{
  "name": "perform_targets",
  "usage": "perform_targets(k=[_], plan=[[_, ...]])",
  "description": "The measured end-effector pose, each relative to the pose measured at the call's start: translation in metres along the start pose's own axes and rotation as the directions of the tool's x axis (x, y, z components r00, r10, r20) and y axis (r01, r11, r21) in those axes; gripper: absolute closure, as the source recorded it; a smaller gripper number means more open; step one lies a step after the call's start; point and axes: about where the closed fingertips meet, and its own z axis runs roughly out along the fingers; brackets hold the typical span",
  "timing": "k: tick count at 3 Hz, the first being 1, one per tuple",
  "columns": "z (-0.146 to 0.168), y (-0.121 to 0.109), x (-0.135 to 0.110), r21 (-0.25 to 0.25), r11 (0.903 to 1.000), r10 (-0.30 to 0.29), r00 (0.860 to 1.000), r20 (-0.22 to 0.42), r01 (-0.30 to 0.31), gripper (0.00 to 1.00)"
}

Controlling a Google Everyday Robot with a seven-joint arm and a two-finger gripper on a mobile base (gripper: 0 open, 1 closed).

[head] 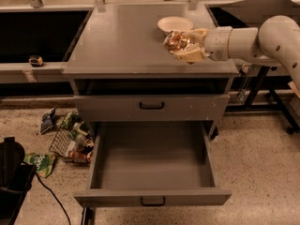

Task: Pick orange can from middle drawer and place on counter

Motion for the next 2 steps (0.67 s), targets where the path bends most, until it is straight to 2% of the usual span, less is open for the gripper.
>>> perform_targets(k=[1,2], plan=[[0.009,-0.005,0.018,-0.05,0.9936,0.1,0.995,-0.028,-0.101,1.0],[0.011,-0.012,0.035,-0.096,0.9809,0.162,0.984,-0.078,-0.169,1.0]])
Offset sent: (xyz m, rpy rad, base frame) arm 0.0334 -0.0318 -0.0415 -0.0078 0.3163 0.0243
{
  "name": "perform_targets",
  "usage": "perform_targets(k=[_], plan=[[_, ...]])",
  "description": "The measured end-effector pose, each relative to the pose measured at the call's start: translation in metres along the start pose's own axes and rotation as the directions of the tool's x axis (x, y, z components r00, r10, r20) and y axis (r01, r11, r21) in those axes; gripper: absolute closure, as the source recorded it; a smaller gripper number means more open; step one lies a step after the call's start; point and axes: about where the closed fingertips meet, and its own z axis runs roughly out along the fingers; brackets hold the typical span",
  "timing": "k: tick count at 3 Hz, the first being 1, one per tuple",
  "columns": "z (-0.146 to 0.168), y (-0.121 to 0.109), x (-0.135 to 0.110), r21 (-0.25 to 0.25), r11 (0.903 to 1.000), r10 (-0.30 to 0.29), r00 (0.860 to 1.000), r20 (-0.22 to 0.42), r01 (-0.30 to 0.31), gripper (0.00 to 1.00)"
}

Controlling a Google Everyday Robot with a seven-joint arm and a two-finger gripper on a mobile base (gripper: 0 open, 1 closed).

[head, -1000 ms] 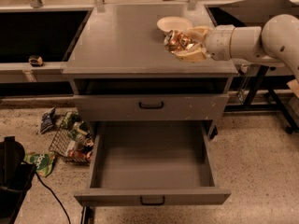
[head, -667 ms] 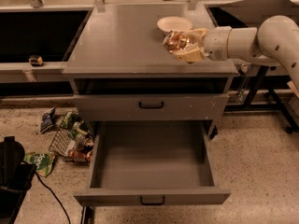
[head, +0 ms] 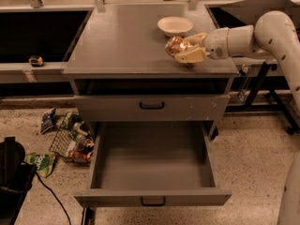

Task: Pick orange can from middle drawer and place on counter

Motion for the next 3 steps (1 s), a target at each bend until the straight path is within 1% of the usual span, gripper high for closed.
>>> perform_targets(k=[1,3], plan=[[-0.0012,-0.0072,0.0095,-0.04,0.9988,0.027,0.997,-0.074,-0.03,0.81],[-0.0035,-0.0159,0.0123,-0.047,0.9976,0.044,0.992,-0.116,-0.05,0.35]])
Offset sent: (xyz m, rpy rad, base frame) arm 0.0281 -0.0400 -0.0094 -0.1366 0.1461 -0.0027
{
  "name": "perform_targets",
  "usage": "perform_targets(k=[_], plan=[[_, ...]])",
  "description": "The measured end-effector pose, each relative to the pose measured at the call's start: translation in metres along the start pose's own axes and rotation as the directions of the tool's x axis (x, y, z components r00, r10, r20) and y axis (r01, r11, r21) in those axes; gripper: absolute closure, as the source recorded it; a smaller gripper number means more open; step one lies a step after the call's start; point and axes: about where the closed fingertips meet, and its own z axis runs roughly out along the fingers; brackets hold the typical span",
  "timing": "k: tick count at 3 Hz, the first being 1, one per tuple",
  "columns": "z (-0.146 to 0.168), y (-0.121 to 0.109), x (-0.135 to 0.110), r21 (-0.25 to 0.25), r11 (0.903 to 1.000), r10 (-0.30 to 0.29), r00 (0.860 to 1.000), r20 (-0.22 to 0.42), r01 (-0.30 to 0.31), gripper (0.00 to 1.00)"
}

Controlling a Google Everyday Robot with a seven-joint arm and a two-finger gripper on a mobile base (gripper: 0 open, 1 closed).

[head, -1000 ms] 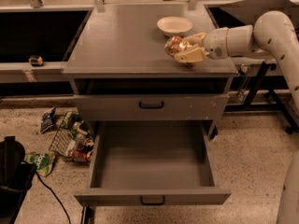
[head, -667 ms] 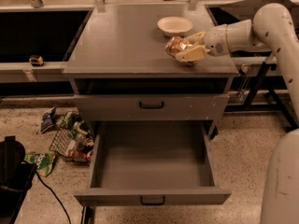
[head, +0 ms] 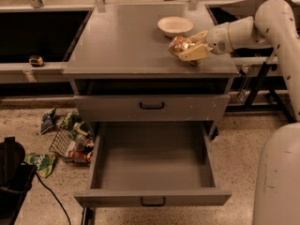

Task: Pick orange can from middle drawer and place on counter

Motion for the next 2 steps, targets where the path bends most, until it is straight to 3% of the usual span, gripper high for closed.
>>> perform_targets(k=[1,2], plan=[[0.0,0.0,-0.001,0.0,1.0,0.0,1.0,0.0,0.0,0.11],[0.0,-0.011,0.016,0.01,0.9996,0.028,0.999,-0.045,-0.028,0.0]])
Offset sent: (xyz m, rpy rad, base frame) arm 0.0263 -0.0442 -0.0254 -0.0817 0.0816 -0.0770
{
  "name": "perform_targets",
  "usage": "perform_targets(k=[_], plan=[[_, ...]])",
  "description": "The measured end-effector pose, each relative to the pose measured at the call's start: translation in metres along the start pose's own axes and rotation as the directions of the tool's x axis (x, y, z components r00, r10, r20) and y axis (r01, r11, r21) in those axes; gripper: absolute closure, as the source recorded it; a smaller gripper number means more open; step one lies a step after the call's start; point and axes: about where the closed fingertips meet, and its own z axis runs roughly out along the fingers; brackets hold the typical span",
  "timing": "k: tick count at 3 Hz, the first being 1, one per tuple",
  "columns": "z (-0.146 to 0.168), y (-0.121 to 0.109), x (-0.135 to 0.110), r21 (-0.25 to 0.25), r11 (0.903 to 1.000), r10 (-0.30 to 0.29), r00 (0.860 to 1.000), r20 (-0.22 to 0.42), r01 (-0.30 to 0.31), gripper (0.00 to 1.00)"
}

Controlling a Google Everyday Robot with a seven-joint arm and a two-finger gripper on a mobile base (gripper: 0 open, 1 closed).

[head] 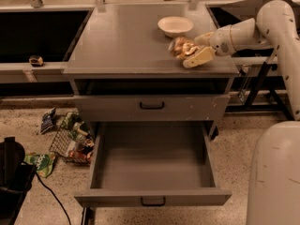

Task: Pick orange can from middle drawer and place on counter

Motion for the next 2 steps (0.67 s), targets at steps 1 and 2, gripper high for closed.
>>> perform_targets(k=[1,2], plan=[[0.0002,-0.0084,0.0129,0.007,0.9998,0.019,0.999,-0.029,-0.019,0.0],[-0.0024,-0.0141,0.0193,0.018,0.9994,0.03,0.999,-0.041,-0.029,0.0]])
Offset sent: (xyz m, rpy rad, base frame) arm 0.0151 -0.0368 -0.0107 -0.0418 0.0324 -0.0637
